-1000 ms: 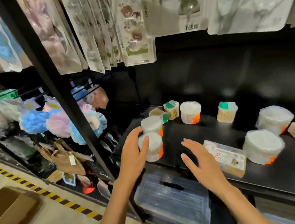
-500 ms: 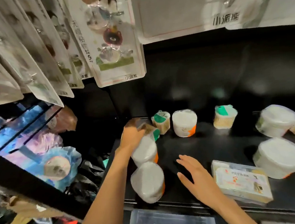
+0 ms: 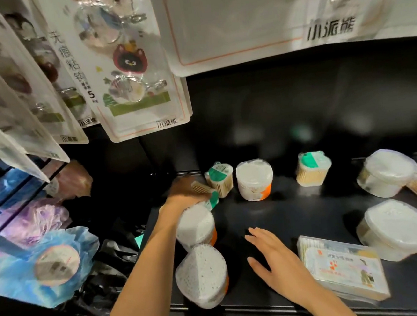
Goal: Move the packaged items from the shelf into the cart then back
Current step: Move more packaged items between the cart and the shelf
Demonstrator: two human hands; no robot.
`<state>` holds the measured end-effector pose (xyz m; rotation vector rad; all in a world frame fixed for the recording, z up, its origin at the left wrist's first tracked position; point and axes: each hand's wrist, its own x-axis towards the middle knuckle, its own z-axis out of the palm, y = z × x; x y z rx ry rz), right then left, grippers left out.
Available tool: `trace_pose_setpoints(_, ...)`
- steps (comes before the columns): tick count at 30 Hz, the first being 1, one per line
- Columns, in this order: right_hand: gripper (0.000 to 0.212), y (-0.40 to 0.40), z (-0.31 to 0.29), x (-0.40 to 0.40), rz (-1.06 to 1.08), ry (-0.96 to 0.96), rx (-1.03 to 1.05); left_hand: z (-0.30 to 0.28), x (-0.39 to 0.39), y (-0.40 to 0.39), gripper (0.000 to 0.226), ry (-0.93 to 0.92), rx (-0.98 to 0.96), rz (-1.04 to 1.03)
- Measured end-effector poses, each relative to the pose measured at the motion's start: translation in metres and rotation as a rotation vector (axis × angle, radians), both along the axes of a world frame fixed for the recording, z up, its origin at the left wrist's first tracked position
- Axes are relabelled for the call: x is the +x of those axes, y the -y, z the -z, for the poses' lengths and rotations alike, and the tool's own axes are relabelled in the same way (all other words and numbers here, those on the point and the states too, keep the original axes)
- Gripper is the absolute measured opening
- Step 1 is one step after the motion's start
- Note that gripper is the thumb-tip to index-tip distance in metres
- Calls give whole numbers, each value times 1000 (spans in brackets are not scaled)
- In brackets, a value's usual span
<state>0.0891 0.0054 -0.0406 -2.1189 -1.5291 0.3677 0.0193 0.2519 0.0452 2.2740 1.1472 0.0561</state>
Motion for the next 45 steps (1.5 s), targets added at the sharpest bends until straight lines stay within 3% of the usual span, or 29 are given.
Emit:
trace_pose_setpoints(9,56,3,9,0,-100,163,-258,12,-4,-18,23,144,-198,-101)
trace_pose_setpoints(17,57,5,3,-2,-92,105,-227,29,-24,-32,30,291,-260,-249)
trace_pose_setpoints(24,54,0,1,-1,-109,71,-216,36,-39,-25,45,467,-305,-117)
trace_pose_setpoints(29,53,1,1,0,-93,71,-214,41,-32,-34,51,363,-253,-271)
trace_pose_setpoints(34,53,1,3,2,-94,65,-181,32,-21,-35,55,251,-153,-165)
trace_pose_setpoints(37,52,0,6,2,-99,64,-182,22,-17,-36,62,241,-211,3)
trace_pose_setpoints(40,52,-1,7,2,-98,69,-180,22,-15,-38,51,288,-248,40)
trace_pose_setpoints(43,51,-1,8,3,-87,72,-177,25,-16,-40,19,288,-95,-98)
trace_pose_setpoints(45,50,-1,9,3,-82,73,-179,32,-21,-47,36,206,72,-174)
